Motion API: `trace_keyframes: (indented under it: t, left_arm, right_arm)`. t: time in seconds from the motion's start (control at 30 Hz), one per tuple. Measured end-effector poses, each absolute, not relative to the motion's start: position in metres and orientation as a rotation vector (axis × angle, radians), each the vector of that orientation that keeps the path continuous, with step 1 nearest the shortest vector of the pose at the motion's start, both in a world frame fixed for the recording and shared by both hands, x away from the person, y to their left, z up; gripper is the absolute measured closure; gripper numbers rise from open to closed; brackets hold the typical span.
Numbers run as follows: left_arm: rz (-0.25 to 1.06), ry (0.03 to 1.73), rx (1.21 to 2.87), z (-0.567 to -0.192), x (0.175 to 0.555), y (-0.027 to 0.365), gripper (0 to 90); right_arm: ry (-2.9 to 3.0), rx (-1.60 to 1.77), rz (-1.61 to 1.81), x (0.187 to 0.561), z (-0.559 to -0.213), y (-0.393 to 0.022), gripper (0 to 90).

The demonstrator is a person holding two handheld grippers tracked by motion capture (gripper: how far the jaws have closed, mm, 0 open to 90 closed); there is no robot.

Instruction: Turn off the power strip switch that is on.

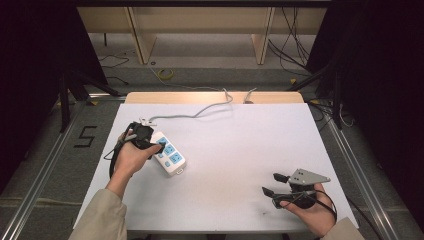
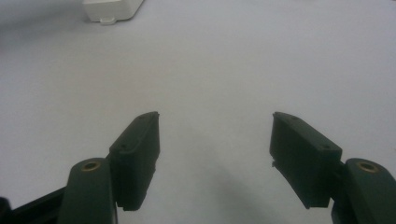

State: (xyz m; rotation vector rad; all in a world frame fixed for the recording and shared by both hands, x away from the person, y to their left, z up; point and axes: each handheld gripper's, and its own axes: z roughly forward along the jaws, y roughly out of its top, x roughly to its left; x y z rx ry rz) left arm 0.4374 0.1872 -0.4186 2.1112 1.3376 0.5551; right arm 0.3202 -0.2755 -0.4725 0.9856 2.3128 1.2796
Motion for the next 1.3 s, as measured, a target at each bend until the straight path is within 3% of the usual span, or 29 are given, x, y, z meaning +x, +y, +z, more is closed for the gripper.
trace_keyframes:
  t: [0.2, 0.53, 1.0, 1.3]
  left_arm:
    - [0.536, 1.199, 2.108, -0.42, 0.42, 0.185, 32.0]
    - [0.524, 1.061, 2.093, -0.434, 0.39, 0.181, 26.4]
    - [0.571, 0.985, 2.097, -0.462, 0.347, 0.179, 24.0]
    - [0.567, 1.015, 2.089, -0.471, 0.344, 0.179, 23.0]
  right_arm:
    - [2.326, 0.977, 1.28, 0.32, -0.473, -0.274, 34.2]
    - [2.33, 0.975, 1.282, 0.32, -0.474, -0.273, 34.1]
    - [2.341, 0.964, 1.278, 0.319, -0.474, -0.272, 34.0]
    - [2.343, 0.96, 1.276, 0.319, -0.474, -0.272, 34.0]
